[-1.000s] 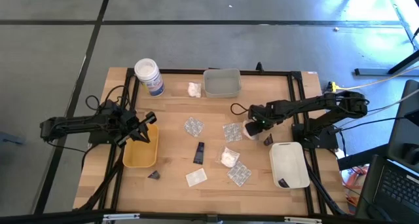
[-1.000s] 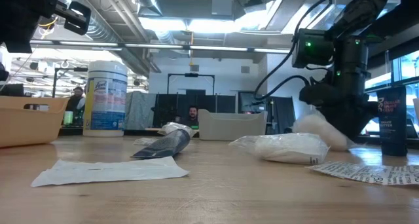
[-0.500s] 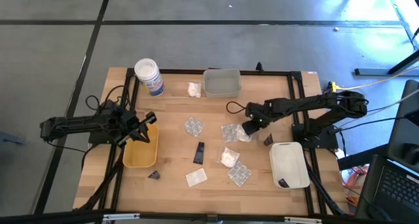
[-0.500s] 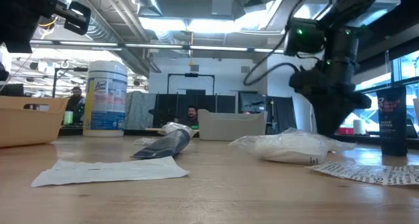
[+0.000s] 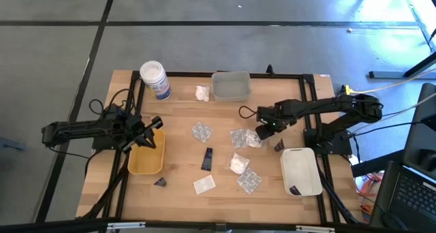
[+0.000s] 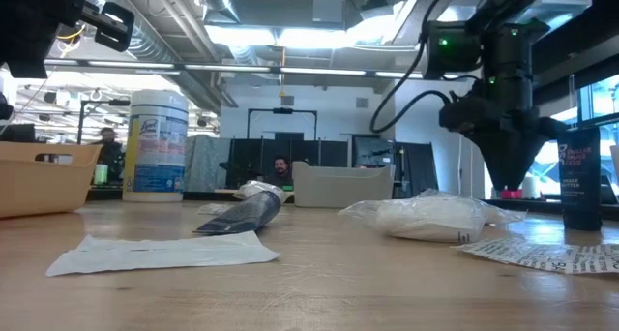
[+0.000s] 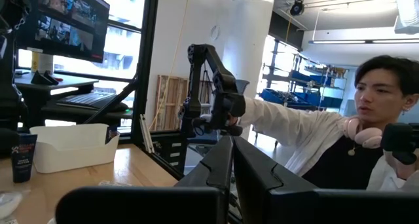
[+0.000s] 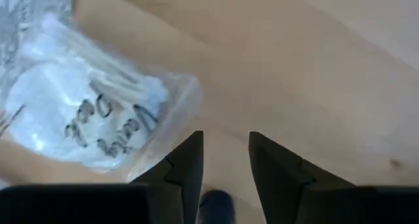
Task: Pick & Place Travel size toiletries
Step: Put the white cotton pack into the gray bin
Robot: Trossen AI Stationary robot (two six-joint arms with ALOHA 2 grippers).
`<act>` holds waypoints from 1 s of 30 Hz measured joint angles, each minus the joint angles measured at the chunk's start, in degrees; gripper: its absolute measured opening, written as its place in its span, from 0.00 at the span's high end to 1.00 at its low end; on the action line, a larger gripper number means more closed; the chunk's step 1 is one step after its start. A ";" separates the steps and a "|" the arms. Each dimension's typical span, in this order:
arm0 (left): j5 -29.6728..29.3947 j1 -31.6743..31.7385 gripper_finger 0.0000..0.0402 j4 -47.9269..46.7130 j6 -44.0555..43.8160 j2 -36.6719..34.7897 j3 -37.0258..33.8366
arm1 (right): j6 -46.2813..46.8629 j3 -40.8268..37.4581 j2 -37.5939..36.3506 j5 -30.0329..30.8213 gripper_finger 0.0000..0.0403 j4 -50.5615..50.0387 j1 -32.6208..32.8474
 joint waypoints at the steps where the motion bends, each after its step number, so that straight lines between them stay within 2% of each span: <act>1: 0.00 0.00 0.97 0.01 -0.01 0.00 -0.01 | 0.00 -0.15 0.00 -0.55 0.68 0.36 0.25; 13: 0.01 0.00 0.97 0.01 0.01 0.00 0.01 | 0.14 -4.74 -0.02 -1.52 0.72 10.47 0.74; 22: 0.01 0.00 0.97 0.01 0.00 0.00 0.00 | 0.86 -7.77 0.00 -1.49 0.69 16.53 0.74; 30: 0.01 0.00 0.97 0.01 0.00 0.00 0.00 | 0.60 -7.81 0.00 -1.08 0.71 18.28 0.74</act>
